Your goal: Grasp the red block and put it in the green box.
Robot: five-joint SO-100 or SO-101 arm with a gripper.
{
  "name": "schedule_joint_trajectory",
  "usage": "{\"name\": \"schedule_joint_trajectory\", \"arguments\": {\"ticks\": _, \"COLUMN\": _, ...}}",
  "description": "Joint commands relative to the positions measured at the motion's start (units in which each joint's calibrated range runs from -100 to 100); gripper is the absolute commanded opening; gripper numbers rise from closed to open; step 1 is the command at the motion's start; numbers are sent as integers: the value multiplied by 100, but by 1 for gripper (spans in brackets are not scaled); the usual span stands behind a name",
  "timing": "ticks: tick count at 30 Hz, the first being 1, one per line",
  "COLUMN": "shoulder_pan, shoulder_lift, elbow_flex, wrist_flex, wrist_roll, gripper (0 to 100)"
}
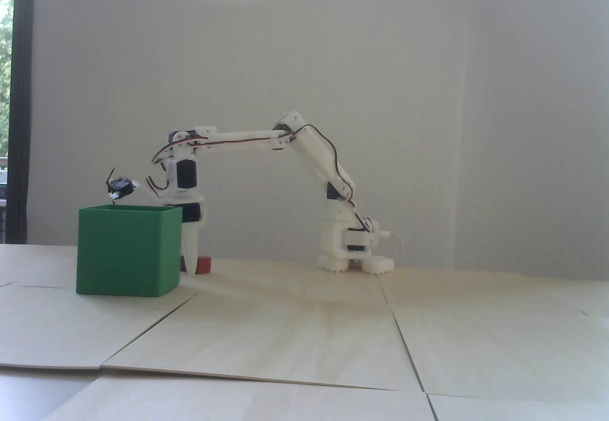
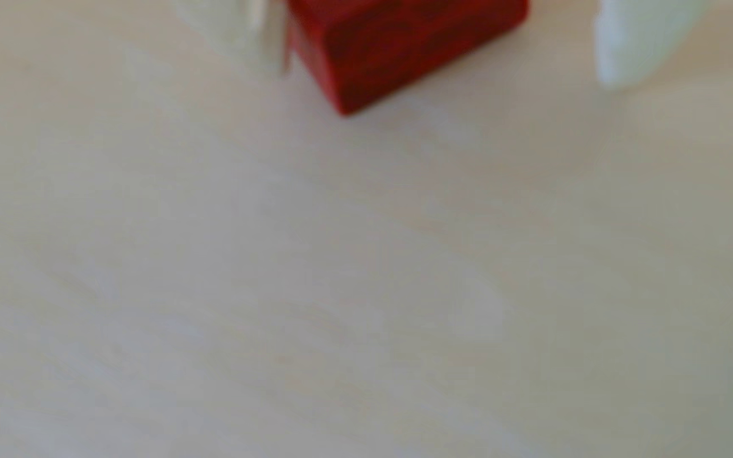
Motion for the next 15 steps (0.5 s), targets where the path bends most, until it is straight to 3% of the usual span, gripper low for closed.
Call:
{"name": "schedule_joint_trajectory", "arguments": {"ticks": 1, "shoulder_pan": -146, "shoulder_lift": -144, "elbow_flex": -317, "wrist_flex": 30, "wrist_roll": 23, "gripper": 25}}
{"name": "schedule_joint_trajectory", "arguments": {"ticks": 11, "shoulder_pan": -154, "shoulder_lift": -136, "elbow_flex": -317, "wrist_flex": -189, "wrist_roll": -19, "gripper": 25}}
{"name": "schedule_joint_trajectory", "arguments": {"ticks": 13, "shoulder_pan": -154, "shoulder_lift": -128, "elbow_flex": -317, "wrist_flex": -298, "wrist_roll": -19, "gripper": 20}}
{"name": "schedule_joint_trajectory", "arguments": {"ticks": 15, "shoulder_pan": -154, "shoulder_lift": -128, "elbow_flex": -317, "wrist_flex": -408, "wrist_roll": -24, "gripper": 9}}
